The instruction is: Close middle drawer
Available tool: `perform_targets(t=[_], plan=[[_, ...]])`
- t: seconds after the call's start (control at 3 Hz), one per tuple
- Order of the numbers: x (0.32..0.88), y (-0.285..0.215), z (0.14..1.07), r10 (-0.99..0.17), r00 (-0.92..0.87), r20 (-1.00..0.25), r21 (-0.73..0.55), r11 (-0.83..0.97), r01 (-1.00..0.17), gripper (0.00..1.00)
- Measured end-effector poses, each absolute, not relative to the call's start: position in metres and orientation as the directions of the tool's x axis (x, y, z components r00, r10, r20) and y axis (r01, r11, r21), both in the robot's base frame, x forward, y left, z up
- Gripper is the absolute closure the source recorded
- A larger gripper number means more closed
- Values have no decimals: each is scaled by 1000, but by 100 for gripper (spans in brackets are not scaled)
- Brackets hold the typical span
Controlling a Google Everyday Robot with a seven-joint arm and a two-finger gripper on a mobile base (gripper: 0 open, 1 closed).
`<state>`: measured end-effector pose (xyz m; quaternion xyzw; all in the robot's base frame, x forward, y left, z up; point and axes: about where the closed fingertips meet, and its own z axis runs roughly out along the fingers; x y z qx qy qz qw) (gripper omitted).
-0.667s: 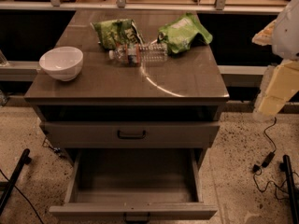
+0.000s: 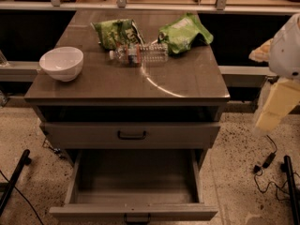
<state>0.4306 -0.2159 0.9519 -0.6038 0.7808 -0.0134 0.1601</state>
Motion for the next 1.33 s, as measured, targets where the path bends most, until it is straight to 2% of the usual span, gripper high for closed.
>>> perform_targets(t=[0.67, 1.0, 1.33], plan=[[372, -206, 802, -862, -245, -443, -65, 304, -951, 0], [355, -179, 723, -845, -254, -471, 18, 278, -960, 0], [356, -179, 720, -844, -256, -471, 24, 278, -960, 0]])
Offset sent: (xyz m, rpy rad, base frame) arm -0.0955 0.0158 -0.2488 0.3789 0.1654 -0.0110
